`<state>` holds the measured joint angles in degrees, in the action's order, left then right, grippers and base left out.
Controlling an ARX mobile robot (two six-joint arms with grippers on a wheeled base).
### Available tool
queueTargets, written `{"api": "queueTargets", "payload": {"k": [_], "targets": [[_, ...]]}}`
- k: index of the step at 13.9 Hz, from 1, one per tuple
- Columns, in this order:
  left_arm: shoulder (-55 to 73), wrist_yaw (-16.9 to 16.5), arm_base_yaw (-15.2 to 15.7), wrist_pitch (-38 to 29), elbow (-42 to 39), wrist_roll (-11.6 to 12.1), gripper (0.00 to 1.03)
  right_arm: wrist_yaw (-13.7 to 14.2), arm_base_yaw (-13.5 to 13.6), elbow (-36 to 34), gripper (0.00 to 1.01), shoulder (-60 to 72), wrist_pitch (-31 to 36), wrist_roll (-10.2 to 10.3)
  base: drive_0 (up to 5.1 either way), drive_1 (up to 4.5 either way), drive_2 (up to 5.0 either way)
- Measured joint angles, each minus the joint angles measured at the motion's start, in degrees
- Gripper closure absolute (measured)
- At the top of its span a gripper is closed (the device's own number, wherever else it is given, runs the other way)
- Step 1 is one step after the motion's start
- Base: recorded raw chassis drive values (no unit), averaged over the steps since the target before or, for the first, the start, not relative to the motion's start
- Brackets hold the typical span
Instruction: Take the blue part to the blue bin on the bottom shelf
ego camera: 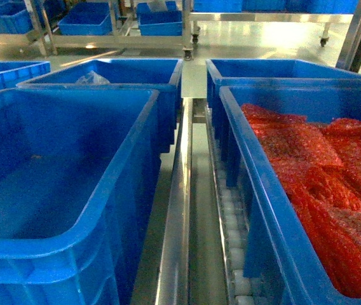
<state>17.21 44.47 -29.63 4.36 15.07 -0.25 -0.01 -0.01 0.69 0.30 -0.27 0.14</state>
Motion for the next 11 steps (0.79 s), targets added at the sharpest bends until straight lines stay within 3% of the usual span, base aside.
{"api": "queueTargets", "payload": {"k": [1, 2, 5, 8, 11], "targets": [[2.1, 1.6, -1.9, -2.1, 0.0, -0.3, 0.60, 0.0, 0.0, 0.0, 0.03, 0.0, 0.0, 0.0, 0.0, 0.00, 0.0], [6.3, 0.7, 0.0, -8.2, 0.6, -0.4, 0.60, 0.0, 0.0, 0.0, 0.03, 0.0, 0.0, 0.0, 0.0, 0.00, 0.0], [28.6, -8.6, 5.3, -28.4, 4.0, 1.1, 0.60, 0.0, 0.0, 0.0, 0.03, 0.0, 0.0, 0.0, 0.0, 0.00, 0.0], [40.4, -12.4, 6.1, -35.2, 6.4, 0.2, 0.56, 0.0, 0.0, 0.0, 0.03, 0.0, 0.0, 0.0, 0.0, 0.00, 0.0], [40.4, -12.4, 6.2, -35.5, 6.5, 0.1, 0.16, 0.0, 0.0, 0.0, 0.03, 0.0, 0.0, 0.0, 0.0, 0.00, 0.0]]}}
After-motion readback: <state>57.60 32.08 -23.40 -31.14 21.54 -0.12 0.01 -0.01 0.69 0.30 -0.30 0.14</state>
